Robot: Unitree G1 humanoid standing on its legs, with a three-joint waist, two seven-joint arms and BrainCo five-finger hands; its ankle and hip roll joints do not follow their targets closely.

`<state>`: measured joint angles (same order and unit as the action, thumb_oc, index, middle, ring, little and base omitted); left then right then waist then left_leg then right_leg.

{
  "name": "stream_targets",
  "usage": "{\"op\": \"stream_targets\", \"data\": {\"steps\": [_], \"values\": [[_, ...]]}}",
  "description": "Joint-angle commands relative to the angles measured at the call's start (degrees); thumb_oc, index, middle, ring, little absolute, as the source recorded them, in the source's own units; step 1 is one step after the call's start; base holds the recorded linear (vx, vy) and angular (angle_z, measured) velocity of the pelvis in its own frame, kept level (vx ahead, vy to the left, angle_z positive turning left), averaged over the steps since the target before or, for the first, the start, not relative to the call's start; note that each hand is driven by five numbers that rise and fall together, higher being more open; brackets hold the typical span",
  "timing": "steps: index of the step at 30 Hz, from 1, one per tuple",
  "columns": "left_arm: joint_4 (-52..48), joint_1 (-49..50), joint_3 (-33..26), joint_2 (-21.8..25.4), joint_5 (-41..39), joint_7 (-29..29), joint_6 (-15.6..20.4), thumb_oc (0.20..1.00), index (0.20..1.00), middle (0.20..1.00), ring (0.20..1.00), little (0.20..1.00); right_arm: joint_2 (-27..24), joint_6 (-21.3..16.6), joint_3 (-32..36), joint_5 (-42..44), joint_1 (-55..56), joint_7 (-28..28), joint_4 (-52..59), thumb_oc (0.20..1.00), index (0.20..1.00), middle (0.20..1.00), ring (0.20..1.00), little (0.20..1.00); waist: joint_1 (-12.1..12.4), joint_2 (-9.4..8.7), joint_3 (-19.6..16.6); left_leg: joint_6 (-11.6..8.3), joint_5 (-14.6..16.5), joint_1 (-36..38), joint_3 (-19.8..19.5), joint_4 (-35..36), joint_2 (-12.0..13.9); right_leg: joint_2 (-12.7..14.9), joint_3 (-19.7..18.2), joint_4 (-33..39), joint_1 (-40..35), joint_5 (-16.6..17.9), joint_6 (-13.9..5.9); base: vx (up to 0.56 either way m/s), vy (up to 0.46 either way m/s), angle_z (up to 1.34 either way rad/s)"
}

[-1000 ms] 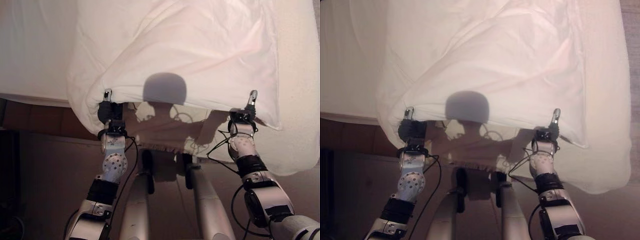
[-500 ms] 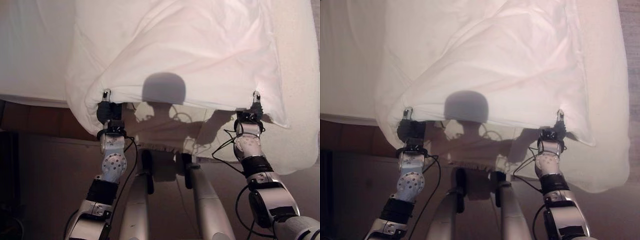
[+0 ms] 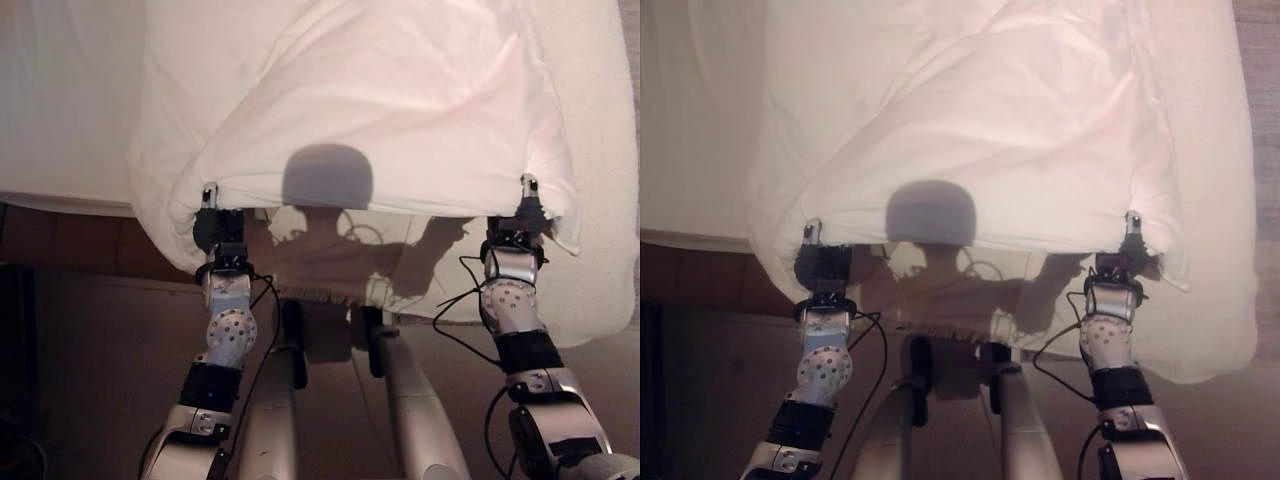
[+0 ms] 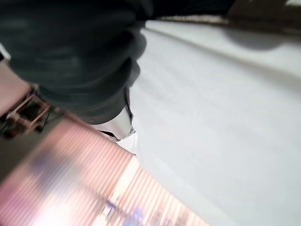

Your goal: Make the bed

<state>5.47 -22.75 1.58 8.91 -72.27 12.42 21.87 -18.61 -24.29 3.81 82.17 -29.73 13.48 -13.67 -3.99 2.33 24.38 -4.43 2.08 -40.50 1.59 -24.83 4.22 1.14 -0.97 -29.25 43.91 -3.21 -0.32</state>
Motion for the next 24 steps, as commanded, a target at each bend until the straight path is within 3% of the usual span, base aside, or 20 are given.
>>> {"op": "stream_targets", "data": {"steps": [1,10,19,24], "values": [[1.20,3.98,-10.68,5.03,-2.93,-0.22,5.64,1.000,1.000,1.000,1.000,1.000,-2.46,-7.33,5.38,-2.40,5.87,-2.91,4.58,0.200,0.200,0.200,0.200,0.200,-1.19,-1.44,-6.64,0.66,0.06,-1.67,1.59,0.58,-1.84,0.84,0.00,3.33,-1.09,-0.73,-6.07,0.00,0.000,0.00],[7.00,2.39,-9.40,7.59,-3.98,-0.76,2.25,1.000,1.000,1.000,1.000,1.000,-2.49,-7.23,3.79,-2.73,9.40,-3.75,13.07,0.200,0.200,0.200,0.200,0.200,-2.65,-2.01,-7.09,0.49,0.16,-1.38,2.33,0.68,-1.25,0.44,-0.72,3.36,-0.98,-0.57,-6.17,0.00,-0.003,-0.02],[15.53,-1.23,-3.88,12.87,-5.88,9.22,-3.99,1.000,1.000,1.000,1.000,1.000,-5.28,-5.13,3.16,-3.07,8.95,-1.74,13.04,0.200,0.200,0.200,0.200,0.200,-4.16,-0.75,-6.32,0.04,-0.41,-0.44,3.17,1.05,-0.88,0.47,-0.85,3.76,-2.22,-0.40,-6.40,0.00,-0.004,-0.03],[17.21,-2.93,-2.73,13.68,-6.71,11.42,-5.38,1.000,1.000,1.000,1.000,1.000,-4.95,-4.15,3.33,-3.63,8.76,-1.75,12.86,0.200,0.200,0.200,0.200,0.200,-4.49,-0.40,-5.84,-0.06,-0.47,-0.19,3.51,0.88,-0.68,0.47,-0.90,3.83,-2.59,-0.36,-6.38,0.00,-0.001,-0.01]]}}
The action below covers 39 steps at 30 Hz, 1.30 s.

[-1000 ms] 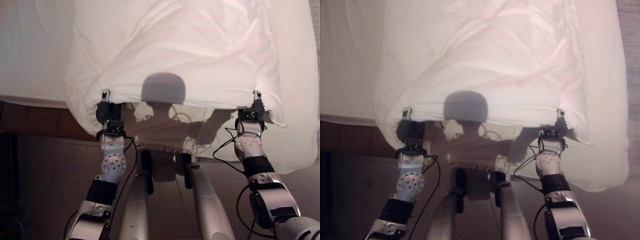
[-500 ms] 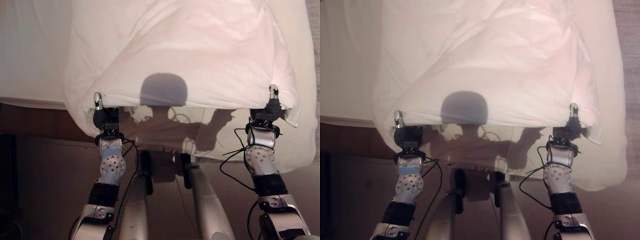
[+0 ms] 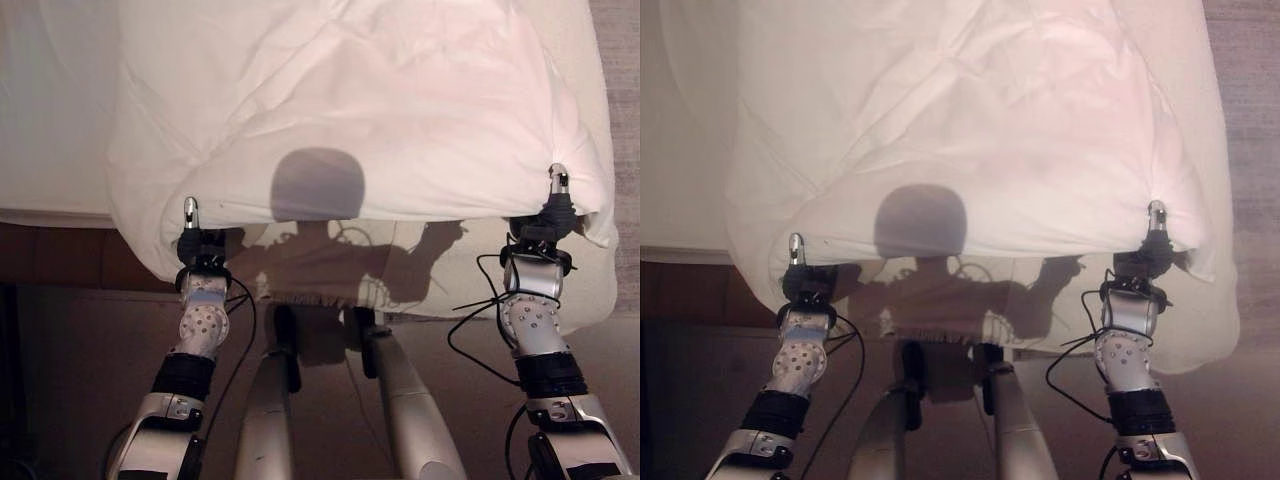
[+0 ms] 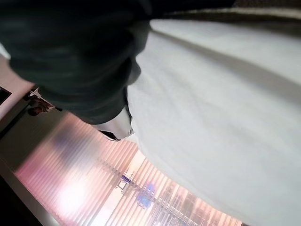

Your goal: Make the bed

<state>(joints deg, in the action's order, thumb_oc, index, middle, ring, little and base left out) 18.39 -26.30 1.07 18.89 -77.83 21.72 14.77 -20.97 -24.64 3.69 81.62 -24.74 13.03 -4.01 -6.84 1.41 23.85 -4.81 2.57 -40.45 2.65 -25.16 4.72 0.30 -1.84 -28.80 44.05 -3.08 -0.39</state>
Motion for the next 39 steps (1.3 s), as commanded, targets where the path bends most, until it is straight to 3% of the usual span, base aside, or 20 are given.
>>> {"op": "stream_targets", "data": {"steps": [1,3,4,10,18,21,22,23,27,28,30,31,32,33,34,35,36,37,38,39], "values": [[5.34,-0.09,-2.09,3.78,-1.19,2.45,1.19,1.000,1.000,1.000,1.000,1.000,-2.33,-3.80,3.42,-3.45,3.63,-1.04,2.99,0.200,0.200,0.200,0.200,0.200,-1.68,0.57,-5.23,0.42,-0.96,-0.08,2.46,1.34,-1.18,1.19,-0.13,3.40,-2.82,-0.48,-6.30,0.00,-0.011,-0.04],[4.90,-0.55,-1.92,3.40,-0.71,2.72,1.37,1.000,1.000,1.000,1.000,1.000,-2.02,-3.69,3.60,-3.60,3.90,-1.04,2.95,0.200,0.200,0.200,0.200,0.200,-1.92,0.58,-5.09,0.36,-1.11,0.12,2.53,1.41,-1.23,1.11,-0.21,3.70,-3.15,-0.41,-6.29,0.00,-0.004,-0.02],[4.76,-0.49,-2.09,2.98,-0.77,2.73,1.52,0.200,0.200,0.200,0.200,0.200,-1.72,-3.54,3.79,-3.57,4.08,-1.21,2.86,0.200,0.200,0.200,0.200,0.200,-1.96,0.61,-5.00,0.38,-1.24,0.32,2.48,1.68,-1.28,1.12,-0.29,3.94,-3.36,-0.34,-6.25,0.00,0.000,0.00],[0.74,1.14,-4.23,-0.07,0.70,2.06,4.69,0.200,0.200,0.200,0.200,0.200,-0.04,-3.22,4.15,-4.75,5.91,-1.41,3.28,0.200,0.200,0.200,0.200,0.200,-1.61,0.59,-4.86,-0.07,-3.50,2.12,1.93,5.54,-1.48,0.63,0.00,6.03,-4.76,0.13,-5.82,-0.01,-0.044,-0.01],[-7.91,6.37,-8.03,-4.97,2.94,-1.22,9.38,0.200,0.200,0.200,0.200,0.200,4.16,-3.10,3.18,-6.14,11.33,-2.05,5.73,0.200,0.200,0.200,0.200,0.200,-0.27,-0.99,-6.34,-2.41,-11.38,9.82,-1.00,19.32,-0.47,-1.81,2.23,10.52,-8.84,-0.01,-4.33,0.02,-0.180,0.05],[-11.41,8.25,-8.56,-6.70,3.65,-2.87,11.05,0.200,0.200,0.200,0.200,0.200,5.82,-3.46,1.73,-6.26,12.56,-2.43,5.15,0.200,0.200,0.200,0.200,0.200,1.54,-4.03,-6.39,-2.41,-11.98,11.99,-6.23,20.35,-0.07,-3.11,3.04,11.10,-11.25,-0.72,-3.44,-0.01,-0.239,0.07],[-13.92,9.46,-8.98,-7.68,3.70,-3.70,11.50,0.200,0.200,0.200,0.200,0.200,6.32,-3.60,1.32,-5.36,12.99,-3.31,4.52,0.200,0.200,0.200,0.200,0.200,1.69,-5.58,-5.98,-1.85,-11.03,12.74,-7.38,19.26,1.13,-3.11,3.19,10.42,-12.12,-1.39,-3.08,-0.01,-0.167,0.03],[-13.92,9.46,-8.98,-7.68,3.70,-3.70,11.50,0.200,0.200,0.200,0.200,0.200,6.32,-3.60,1.32,-5.36,12.99,-3.31,4.52,0.200,0.200,0.200,0.200,0.200,1.69,-5.58,-5.98,-1.85,-11.03,12.74,-7.38,19.26,1.13,-3.11,3.19,10.42,-12.12,-1.39,-3.08,-0.02,-0.137,0.12],[-18.02,10.53,-8.73,-7.28,5.26,-3.14,12.79,0.200,0.200,0.200,0.200,0.200,7.17,-4.30,0.54,-4.05,13.07,-3.51,4.05,0.200,0.200,0.200,0.200,0.200,2.70,-8.14,-5.69,-2.10,-12.44,14.45,-12.50,19.54,7.66,-3.01,1.72,6.55,-11.15,-2.63,-3.23,-0.03,0.080,0.18],[-19.54,10.99,-9.01,-7.46,5.09,-2.94,13.66,0.200,0.200,0.200,0.200,0.200,7.61,-4.49,0.58,-3.32,13.54,-3.51,3.12,0.200,0.200,0.200,0.200,0.200,3.10,-7.73,-5.86,-3.31,-16.43,15.17,-14.72,23.53,11.50,-2.63,0.73,4.78,-10.59,-3.48,-3.84,-0.01,0.230,-0.03],[-20.29,11.26,-8.82,-7.54,4.97,-3.04,13.77,0.200,0.200,0.200,0.200,0.200,7.69,-4.59,0.24,-3.19,13.70,-3.23,3.05,0.200,0.200,0.200,0.200,0.200,3.31,-7.21,-5.80,-3.81,-18.01,15.64,-15.19,25.64,12.86,-2.41,0.35,3.89,-10.13,-3.85,-4.22,-0.01,0.403,0.08],[-20.81,11.34,-7.37,-8.00,5.34,-3.66,13.41,0.200,0.200,0.200,0.200,0.200,8.12,-4.69,-0.01,-2.97,14.53,-3.25,2.46,0.200,0.200,0.200,0.200,0.200,3.29,-5.29,-5.69,-4.84,-18.72,16.09,-12.22,28.22,14.11,-0.05,0.32,3.46,-10.21,-3.92,-5.69,-0.02,0.512,0.05],[-20.82,11.38,-7.31,-8.07,5.35,-3.68,13.43,0.200,0.200,0.200,0.200,0.200,8.06,-4.71,0.01,-2.95,14.59,-3.27,2.47,0.200,0.200,0.200,0.200,0.200,3.38,-5.30,-5.66,-4.79,-18.76,16.34,-12.05,28.41,14.09,-0.02,0.23,3.48,-10.31,-3.95,-5.74,-0.04,0.605,0.10],[-20.73,10.89,-6.65,-8.19,4.74,-4.11,13.38,0.200,0.200,0.200,0.200,0.200,8.69,-5.11,-0.39,-2.68,14.64,-3.28,2.83,0.200,0.200,0.200,0.200,0.200,3.49,-4.55,-5.30,-4.76,-16.96,17.23,-10.42,28.04,13.63,1.14,0.21,3.38,-10.12,-3.34,-6.76,-0.07,0.584,0.16],[-20.46,10.70,-4.90,-7.77,4.39,-5.75,13.03,0.200,0.200,0.200,0.200,0.200,9.55,-4.80,-0.38,-1.68,14.85,-4.30,1.51,0.200,0.200,0.200,0.200,0.200,3.34,-4.36,-4.80,-3.94,-11.88,14.87,-10.70,21.18,11.39,3.90,-0.82,5.01,-10.48,-0.34,-8.89,-0.09,0.587,0.18],[-20.42,10.64,-4.88,-7.73,4.34,-5.81,13.04,0.200,0.200,0.200,0.200,0.200,9.56,-4.79,-0.33,-1.60,14.80,-4.40,1.44,0.200,0.200,0.200,0.200,0.200,3.32,-4.33,-4.89,-3.89,-11.78,14.28,-10.87,20.60,11.30,3.94,-0.80,5.24,-10.32,-0.02,-8.96,-0.05,0.850,0.13],[-19.37,10.73,-2.46,-7.63,3.84,-5.95,11.94,0.200,0.200,0.200,0.200,0.200,10.51,-5.12,0.99,-0.43,16.01,-4.89,1.55,0.200,0.200,0.200,0.200,0.200,1.96,-4.12,-4.24,-2.45,-4.63,8.99,-7.75,6.18,5.21,10.91,-1.46,12.77,-16.33,7.52,-11.72,-0.01,0.512,0.22],[-19.33,10.68,-2.45,-7.59,3.79,-6.01,11.94,0.200,0.200,0.200,0.200,0.200,10.55,-5.11,1.03,-0.43,16.00,-4.89,1.57,0.200,0.200,0.200,0.200,0.200,1.84,-4.03,-4.31,-2.22,-4.40,8.28,-7.93,5.29,4.99,11.08,-1.36,13.28,-16.40,7.92,-11.94,0.06,0.836,0.55],[-19.63,11.12,-1.42,-7.66,3.85,-6.78,11.23,0.200,0.200,0.200,0.200,0.200,10.61,-4.42,0.40,-0.89,16.52,-4.62,2.46,0.200,0.200,0.200,0.200,0.200,1.45,-3.34,-4.64,-0.99,-1.38,7.88,-8.09,2.84,2.16,13.98,-2.88,16.61,-18.05,11.32,-12.54,0.10,0.626,0.81],[-18.55,11.57,-0.99,-7.62,3.59,-7.23,10.59,0.200,0.200,0.200,0.200,0.200,10.73,-4.04,0.28,-0.83,16.72,-4.77,2.57,0.200,0.200,0.200,0.200,0.200,1.22,-2.89,-4.86,-0.26,0.39,8.04,-7.05,1.85,0.65,16.51,-3.28,19.06,-18.85,14.57,-11.55,0.20,1.123,0.73]]}}
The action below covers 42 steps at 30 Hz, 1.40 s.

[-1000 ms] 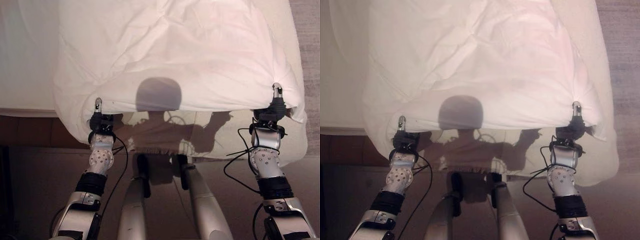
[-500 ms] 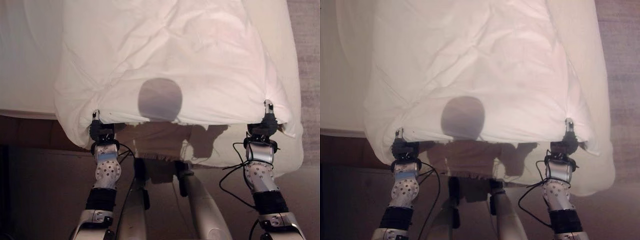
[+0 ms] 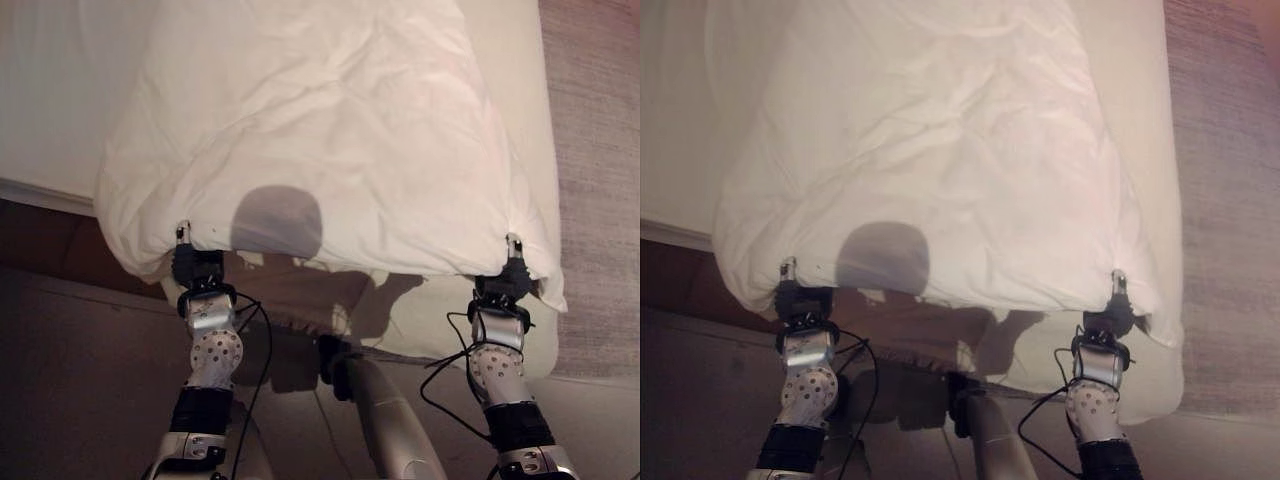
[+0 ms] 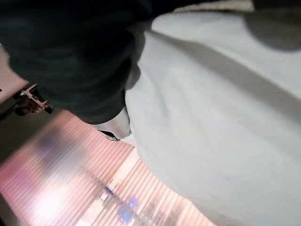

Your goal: Make the bed

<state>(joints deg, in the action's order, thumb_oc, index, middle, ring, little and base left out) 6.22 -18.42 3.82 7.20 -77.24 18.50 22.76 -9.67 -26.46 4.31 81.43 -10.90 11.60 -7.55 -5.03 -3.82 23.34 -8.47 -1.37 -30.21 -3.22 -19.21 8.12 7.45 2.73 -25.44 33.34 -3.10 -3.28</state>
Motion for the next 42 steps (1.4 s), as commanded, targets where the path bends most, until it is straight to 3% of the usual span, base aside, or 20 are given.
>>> {"op": "stream_targets", "data": {"steps": [1,2,3,4,5,9,13,19,22,24,25,26,27,30,31,33,34,37,39,42], "values": [[-6.18,5.17,-3.09,4.63,3.60,-4.26,1.81,0.200,0.200,0.200,0.200,0.200,-0.23,-0.74,-1.07,-2.19,2.52,-4.19,6.10,0.200,0.200,0.200,0.200,0.200,0.13,2.96,-5.14,5.43,7.04,-2.08,1.63,-6.01,-4.73,13.47,-3.62,22.00,-9.10,20.59,-7.52,0.14,0.798,0.41],[-6.21,5.17,-3.10,4.65,3.62,-4.23,1.80,0.200,0.200,0.200,0.200,0.200,-0.21,-0.73,-1.07,-2.20,2.50,-4.18,6.11,0.200,0.200,0.200,0.200,0.200,0.01,2.86,-5.25,5.52,6.83,-2.31,1.63,-6.01,-4.94,13.67,-3.58,22.29,-9.05,20.90,-7.59,0.11,0.725,-0.32],[-6.30,5.93,-3.10,5.14,4.16,-4.65,1.16,0.200,0.200,0.200,0.200,0.200,-0.40,-0.08,-1.09,-2.46,2.66,-4.66,6.28,0.200,0.200,0.200,0.200,0.200,-0.08,3.32,-5.31,6.11,7.10,-1.62,2.07,-5.59,-5.66,11.88,-3.74,21.07,-9.55,17.37,-6.47,0.00,0.555,-0.82],[-6.09,6.14,-3.23,5.05,4.53,-4.48,0.68,0.200,0.200,0.200,0.200,0.200,-0.72,-0.02,-1.20,-2.46,2.61,-5.52,6.42,0.200,0.200,0.200,0.200,0.200,-0.87,3.50,-5.23,6.87,6.05,-0.49,3.98,-2.98,-7.42,5.01,-2.73,17.32,-7.97,10.30,-4.81,0.01,0.547,-0.89],[-6.10,6.11,-3.26,5.04,4.55,-4.46,0.67,0.200,0.200,0.200,0.200,0.200,-0.73,-0.02,-1.20,-2.45,2.57,-5.53,6.40,0.200,0.200,0.200,0.200,0.200,-0.91,3.44,-5.30,6.86,5.85,-0.59,4.00,-2.83,-7.49,5.07,-2.79,17.03,-7.67,10.21,-4.78,-0.03,0.475,-0.67],[-8.52,7.85,-4.12,4.50,7.13,-3.48,-1.15,0.200,0.200,0.200,0.200,0.200,-1.82,0.26,-2.62,-5.72,4.05,-5.39,6.32,0.200,0.200,0.200,0.200,0.200,-1.41,2.11,-4.82,7.96,2.65,5.68,7.15,8.15,-11.32,-9.93,0.49,8.61,-4.38,1.75,-2.26,-0.04,0.324,-0.27],[-8.31,7.46,-2.61,4.40,7.96,-3.87,-1.75,0.200,0.200,0.200,0.200,0.200,-2.92,0.50,-2.72,-7.26,5.72,-5.77,6.60,0.200,0.200,0.200,0.200,0.200,-2.26,2.44,-5.59,8.38,0.69,6.31,7.33,11.32,-13.12,-14.03,-3.32,8.39,-3.97,1.26,-0.72,-0.01,0.091,-0.05],[-9.28,8.86,-1.50,1.69,6.92,-2.84,-0.66,0.200,0.200,0.200,0.200,0.200,-5.17,0.38,-3.01,-8.72,5.25,-3.80,8.69,0.200,0.200,0.200,0.200,0.200,-2.82,5.32,-5.91,8.28,0.94,3.86,9.74,9.46,-12.81,-12.56,-6.32,13.98,-5.04,3.52,-0.62,-0.04,-0.006,-0.10],[-8.91,8.99,-1.06,1.11,6.80,-3.81,-1.11,0.200,0.200,0.200,0.200,0.200,-6.86,0.68,-1.62,-11.69,5.46,-2.89,9.69,0.200,0.200,0.200,0.200,0.200,-3.91,5.62,-4.54,5.75,0.51,0.13,11.96,0.76,-11.01,-11.10,-5.65,14.43,-6.68,2.77,0.26,-0.07,-0.119,0.02],[-9.11,8.78,-0.41,0.85,6.60,-4.27,-0.92,0.200,0.200,0.200,0.200,0.200,-7.68,0.73,-1.58,-11.92,4.90,-2.81,9.40,0.200,0.200,0.200,0.200,0.200,-3.14,5.70,-3.47,4.29,-0.07,-1.04,9.36,-1.95,-12.91,-11.32,-5.66,13.80,-7.39,2.44,0.72,-0.03,-0.017,0.20],[-9.44,8.93,-0.51,0.76,6.71,-4.14,-0.95,0.200,0.200,0.200,0.200,0.200,-7.61,0.43,-1.70,-11.95,4.60,-2.49,9.34,0.200,0.200,0.200,0.200,0.200,-2.97,5.58,-3.63,4.76,0.38,-1.20,8.15,-1.92,-13.51,-11.52,-6.01,13.27,-6.88,2.60,0.71,0.00,-0.014,-0.16],[-10.08,9.84,-1.07,0.72,6.78,-3.94,-1.16,0.200,0.200,0.200,0.200,0.200,-7.28,-0.11,-1.16,-11.81,4.36,-2.09,8.92,0.200,0.200,0.200,0.200,0.200,-3.51,5.27,-3.79,6.31,1.75,-0.37,7.41,0.16,-10.14,-11.39,-7.10,11.42,-6.02,1.67,0.57,0.00,-0.020,-0.24],[-10.09,9.83,-1.09,0.73,6.78,-3.93,-1.16,0.200,0.200,0.200,0.200,0.200,-7.26,-0.11,-1.17,-11.81,4.33,-2.09,8.91,0.200,0.200,0.200,0.200,0.200,-3.51,5.24,-3.94,6.30,1.54,-0.57,7.45,0.26,-10.15,-11.38,-7.14,11.47,-5.79,1.83,0.58,0.00,0.011,-0.15],[-12.70,10.46,-1.98,1.43,7.75,-3.20,-0.13,0.200,0.200,0.200,0.200,0.200,-6.65,-0.82,-1.03,-11.39,3.89,-1.68,8.48,0.200,0.200,0.200,0.200,0.200,-2.29,3.75,-4.32,6.15,-2.13,-0.98,-2.02,5.44,-6.23,-10.55,-9.37,10.51,-5.48,1.31,0.26,0.03,0.106,0.05],[-12.70,10.47,-1.98,1.43,7.75,-3.19,-0.13,0.200,0.200,0.200,0.200,0.200,-6.65,-0.82,-1.03,-11.39,3.90,-1.68,8.48,0.200,0.200,0.200,0.200,0.200,-2.33,3.75,-4.39,6.15,-2.21,-1.01,-2.05,5.54,-6.25,-10.53,-9.35,10.52,-5.42,1.32,0.27,0.05,0.208,-0.01],[-13.59,10.98,-3.01,2.27,8.49,-2.59,0.93,0.200,0.200,0.200,0.200,0.200,-6.39,-1.67,-1.10,-10.27,3.11,-1.65,7.15,0.200,0.200,0.200,0.200,0.200,-0.63,2.87,-3.91,4.22,-6.52,-0.56,-13.60,10.69,-3.23,-11.67,-12.65,7.79,-3.55,0.28,0.36,0.10,0.397,-0.21],[-13.79,11.17,-3.15,2.69,8.83,-2.11,1.38,0.200,0.200,0.200,0.200,0.200,-6.20,-2.26,-0.82,-9.70,3.15,-0.90,6.10,0.200,0.200,0.200,0.200,0.200,-1.05,3.96,-4.05,2.97,-8.71,0.77,-10.92,15.66,0.32,-10.24,-13.14,7.06,-4.10,-1.02,-0.55,0.10,0.403,-0.44],[-12.85,10.04,-2.69,3.40,8.63,-2.88,0.87,0.200,0.200,0.200,0.200,0.200,-5.92,-2.00,-1.53,-11.17,2.52,0.35,6.01,0.200,0.200,0.200,0.200,0.200,-1.33,4.69,-3.96,2.49,-7.21,2.99,-4.34,15.69,2.16,-7.86,-13.01,7.28,-4.50,-0.99,-2.26,0.10,0.489,-0.37],[-11.91,9.05,-1.54,4.94,8.12,-4.20,0.42,0.200,0.200,0.200,0.200,0.200,-5.76,-1.28,-2.03,-12.31,2.31,0.22,6.58,0.200,0.200,0.200,0.200,0.200,-1.72,4.87,-3.66,2.80,-4.21,1.89,-1.86,11.58,0.70,-3.65,-13.37,9.82,-6.04,1.21,-4.61,0.09,0.624,-0.19],[-10.56,9.65,-0.13,5.24,6.85,-4.73,-0.39,0.200,0.200,0.200,0.200,0.200,-5.72,0.28,-2.43,-12.25,3.08,-0.23,7.88,0.200,0.200,0.200,0.200,0.200,-2.11,5.12,-3.88,5.45,3.08,-1.62,1.91,-0.95,-6.39,5.04,-14.77,15.13,-9.10,9.90,-6.81,0.16,0.719,0.13]]}}
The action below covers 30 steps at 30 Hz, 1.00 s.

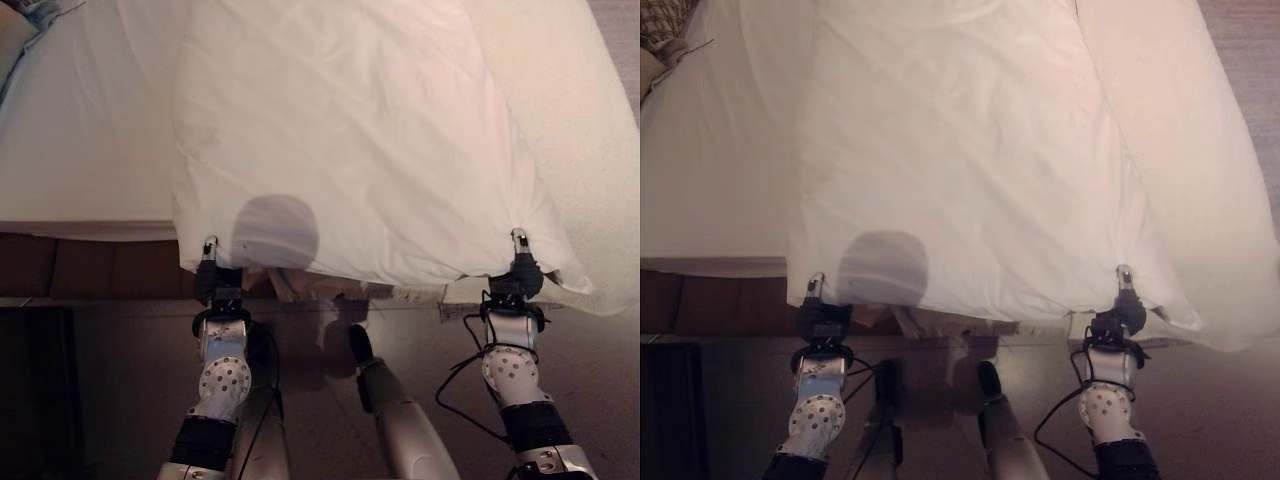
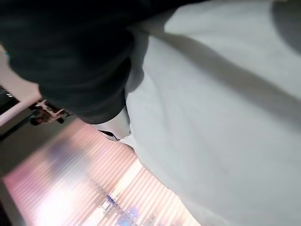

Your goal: Make the bed

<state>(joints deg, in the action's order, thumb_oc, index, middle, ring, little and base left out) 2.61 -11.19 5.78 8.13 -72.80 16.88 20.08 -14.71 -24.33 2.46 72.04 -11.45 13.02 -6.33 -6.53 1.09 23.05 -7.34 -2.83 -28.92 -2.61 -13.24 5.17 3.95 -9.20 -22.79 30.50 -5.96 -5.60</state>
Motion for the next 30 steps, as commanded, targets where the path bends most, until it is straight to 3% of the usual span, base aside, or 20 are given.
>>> {"op": "stream_targets", "data": {"steps": [1,2,4,5,7,10,12,20,21,24,25,26,27,29,30], "values": [[-6.59,2.78,-2.01,4.52,2.20,-3.18,2.15,0.200,0.200,0.200,0.200,0.200,-0.79,-1.59,-0.70,-3.39,3.63,-1.66,6.58,0.200,0.200,0.200,0.200,0.200,-0.47,0.46,-3.68,5.03,5.85,-2.58,2.52,-7.48,-4.68,10.64,-2.32,14.57,-6.63,15.78,-4.17,0.19,0.690,0.34],[-6.59,3.27,-2.05,4.70,2.45,-3.13,1.88,0.200,0.200,0.200,0.200,0.200,-0.40,-1.27,-1.17,-4.38,3.01,-1.50,6.36,0.200,0.200,0.200,0.200,0.200,0.23,0.61,-3.99,5.82,6.66,-2.17,4.34,-7.39,-5.37,12.86,0.98,16.86,-6.31,18.59,-3.72,0.12,0.472,-0.04],[-6.59,3.28,-2.05,4.71,2.45,-3.13,1.88,0.200,0.200,0.200,0.200,0.200,-0.40,-1.27,-1.17,-4.38,3.02,-1.50,6.36,0.200,0.200,0.200,0.200,0.200,0.22,0.60,-4.05,5.83,6.62,-2.22,4.35,-7.35,-5.40,12.88,0.97,16.88,-6.25,18.61,-3.73,0.07,0.353,-0.52],[-6.30,3.78,-2.24,4.58,3.68,-3.42,1.35,0.200,0.200,0.200,0.200,0.200,-0.04,-0.75,-1.88,-4.79,2.80,-2.61,6.13,0.200,0.200,0.200,0.200,0.200,0.20,0.97,-4.00,6.84,6.58,0.07,6.02,-4.58,-7.32,8.33,5.21,15.27,-6.79,12.30,-1.80,0.09,0.583,-0.49],[-6.18,3.63,-2.65,4.15,3.85,-3.09,0.96,0.200,0.200,0.200,0.200,0.200,-0.41,-0.87,-2.15,-5.17,3.47,-2.59,5.92,0.200,0.200,0.200,0.200,0.200,-0.51,0.27,-4.18,6.76,4.91,2.19,6.71,-0.13,-9.38,-0.44,5.56,12.14,-4.31,7.36,-0.72,0.06,0.488,-0.19],[-6.98,4.36,-2.83,3.48,4.56,-2.29,0.86,0.200,0.200,0.200,0.200,0.200,-0.58,-1.23,-2.31,-5.33,4.38,-2.98,5.86,0.200,0.200,0.200,0.200,0.200,-0.60,-0.41,-4.42,6.13,2.29,4.42,6.61,5.37,-11.90,-7.41,7.09,10.30,-3.04,5.70,0.68,0.02,0.182,0.11],[-6.99,4.87,-2.67,3.00,4.81,-1.62,0.73,0.200,0.200,0.200,0.200,0.200,-0.66,-1.53,-2.43,-5.32,5.25,-2.96,6.06,0.200,0.200,0.200,0.200,0.200,-0.79,-0.59,-4.40,6.54,1.84,5.76,6.09,6.90,-12.42,-9.71,5.14,10.32,-3.21,5.63,1.57,0.03,0.058,0.23],[-6.05,4.60,-1.16,0.86,3.55,-0.75,1.61,0.200,0.200,0.200,0.200,0.200,-1.90,-1.37,-2.55,-5.22,5.18,-2.42,5.73,0.200,0.200,0.200,0.200,0.200,-0.24,0.61,-5.12,6.66,2.32,3.71,6.26,4.20,-12.24,-9.02,4.48,12.43,-3.88,6.86,1.71,-0.02,-0.077,0.01],[-5.88,4.07,-0.65,0.24,4.08,-1.22,1.31,0.200,0.200,0.200,0.200,0.200,-2.74,-1.51,-1.02,-5.62,5.59,-2.17,5.63,0.200,0.200,0.200,0.200,0.200,-0.89,0.81,-4.12,3.35,0.11,0.15,8.78,-2.81,-11.04,-7.30,6.00,13.57,-5.41,6.48,2.10,-0.07,-0.142,0.18],[-6.26,4.18,-0.51,-0.04,4.12,-1.66,1.31,0.200,0.200,0.200,0.200,0.200,-2.99,-1.67,-0.91,-5.03,4.79,-2.40,4.99,0.200,0.200,0.200,0.200,0.200,-0.39,0.96,-4.08,2.71,0.30,-1.81,8.94,-5.06,-11.60,-7.11,6.89,13.82,-5.81,6.49,2.41,-0.04,-0.079,0.75],[-6.44,4.51,-0.83,-0.29,3.73,-1.58,1.53,0.200,0.200,0.200,0.200,0.200,-2.70,-2.13,-1.26,-4.93,4.54,-2.16,4.68,0.200,0.200,0.200,0.200,0.200,-0.41,0.84,-4.46,4.79,2.59,-0.22,9.90,-3.19,-9.24,-7.21,7.01,12.09,-5.17,5.92,2.33,0.00,-0.064,0.19],[-6.45,4.53,-0.83,-0.28,3.72,-1.58,1.53,0.200,0.200,0.200,0.200,0.200,-2.70,-2.14,-1.27,-4.94,4.54,-2.15,4.67,0.200,0.200,0.200,0.200,0.200,-0.33,0.78,-4.34,4.81,2.66,-0.03,10.00,-3.15,-9.23,-7.21,6.91,11.89,-5.22,5.78,2.32,0.00,-0.040,-0.47],[-7.03,4.81,-1.58,-0.21,3.63,-1.64,1.71,0.200,0.200,0.200,0.200,0.200,-2.64,-2.27,-1.27,-5.15,3.86,-2.14,4.04,0.200,0.200,0.200,0.200,0.200,0.05,-0.27,-4.33,5.14,1.92,0.19,6.79,-2.32,-4.86,-6.17,6.45,10.14,-4.88,4.79,2.52,-0.01,0.026,-0.46],[-8.19,4.85,-2.23,0.33,4.49,-1.16,2.39,0.200,0.200,0.200,0.200,0.200,-2.34,-2.52,-1.48,-5.46,3.78,-2.13,3.81,0.200,0.200,0.200,0.200,0.200,0.71,-1.15,-4.47,5.05,-0.23,1.38,1.46,0.87,-1.61,-4.98,5.77,8.64,-4.32,3.95,2.55,0.01,0.142,-0.09],[-8.46,4.44,-3.04,0.67,4.70,-0.53,3.39,0.200,0.200,0.200,0.200,0.200,-2.20,-2.92,-1.70,-4.86,3.46,-2.23,3.28,0.200,0.200,0.200,0.200,0.200,1.37,-1.03,-4.55,3.89,-4.47,1.59,-4.07,5.89,1.66,-5.15,4.45,6.61,-3.35,2.64,2.70,0.02,0.186,0.12]]}}
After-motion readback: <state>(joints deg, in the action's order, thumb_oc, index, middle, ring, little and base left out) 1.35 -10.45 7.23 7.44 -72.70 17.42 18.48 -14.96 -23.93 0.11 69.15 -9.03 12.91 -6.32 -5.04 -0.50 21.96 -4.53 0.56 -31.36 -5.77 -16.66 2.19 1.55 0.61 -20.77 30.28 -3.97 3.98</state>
